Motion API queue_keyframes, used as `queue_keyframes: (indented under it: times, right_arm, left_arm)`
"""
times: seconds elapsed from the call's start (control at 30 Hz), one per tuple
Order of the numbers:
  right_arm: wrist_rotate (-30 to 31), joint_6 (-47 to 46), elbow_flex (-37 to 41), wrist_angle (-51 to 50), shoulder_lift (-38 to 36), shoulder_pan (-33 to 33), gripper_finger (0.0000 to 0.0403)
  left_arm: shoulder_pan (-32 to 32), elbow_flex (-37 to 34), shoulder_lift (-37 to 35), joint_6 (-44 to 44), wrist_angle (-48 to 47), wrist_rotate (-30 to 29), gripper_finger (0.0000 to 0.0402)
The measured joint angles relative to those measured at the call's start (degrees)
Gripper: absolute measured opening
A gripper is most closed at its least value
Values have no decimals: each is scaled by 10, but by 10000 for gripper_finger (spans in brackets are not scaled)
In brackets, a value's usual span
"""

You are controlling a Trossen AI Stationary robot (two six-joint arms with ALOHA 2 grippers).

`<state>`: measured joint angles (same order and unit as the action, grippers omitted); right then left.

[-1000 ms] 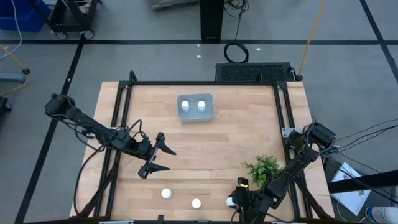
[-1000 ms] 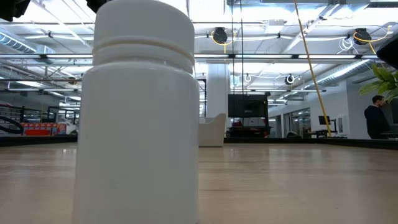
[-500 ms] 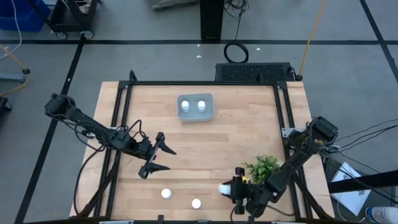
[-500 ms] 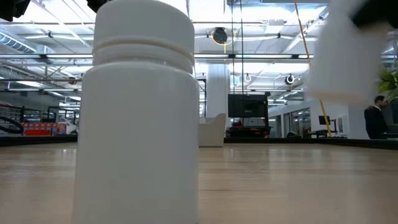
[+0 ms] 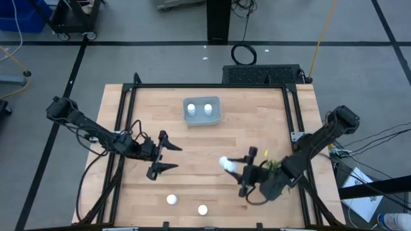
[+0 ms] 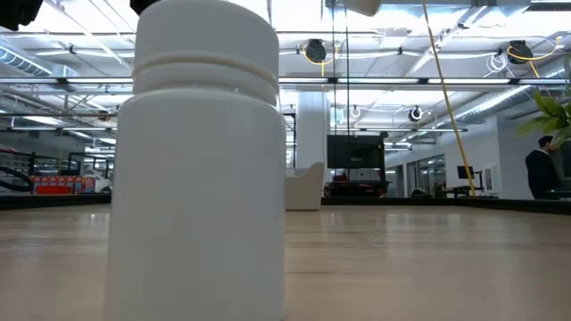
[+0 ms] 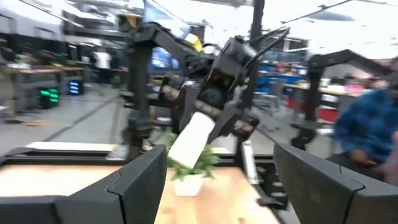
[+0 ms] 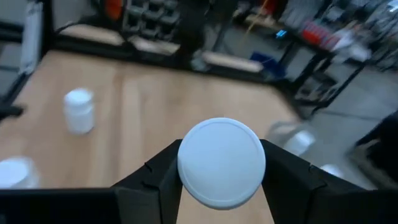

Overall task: Pick and place pill bottles into a basket
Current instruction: Put the white bottle into the gray bin

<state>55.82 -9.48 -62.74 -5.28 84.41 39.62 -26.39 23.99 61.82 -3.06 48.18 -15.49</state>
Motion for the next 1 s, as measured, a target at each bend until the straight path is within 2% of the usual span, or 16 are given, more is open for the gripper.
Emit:
queue_keyframes:
  times: [0.27,0.4,0.5,0.77,1.0]
  right_arm:
    - [-6,134,0,83,-16,-67,169]
    - [-52,174,0,112,-15,-111,169]
    - [-70,213,0,146,-15,-144,169]
    - [-194,245,0,170,-53,-254,169]
    - [-310,236,-6,179,-50,-354,169]
  left_arm:
    - [0,0,0,28,1,-57,296]
    - [0,0,-3,51,0,-68,296]
    - [-2,0,-14,72,2,-105,296]
    - [-28,0,-67,117,-3,-241,296]
    - [-50,0,-80,140,-4,-281,296]
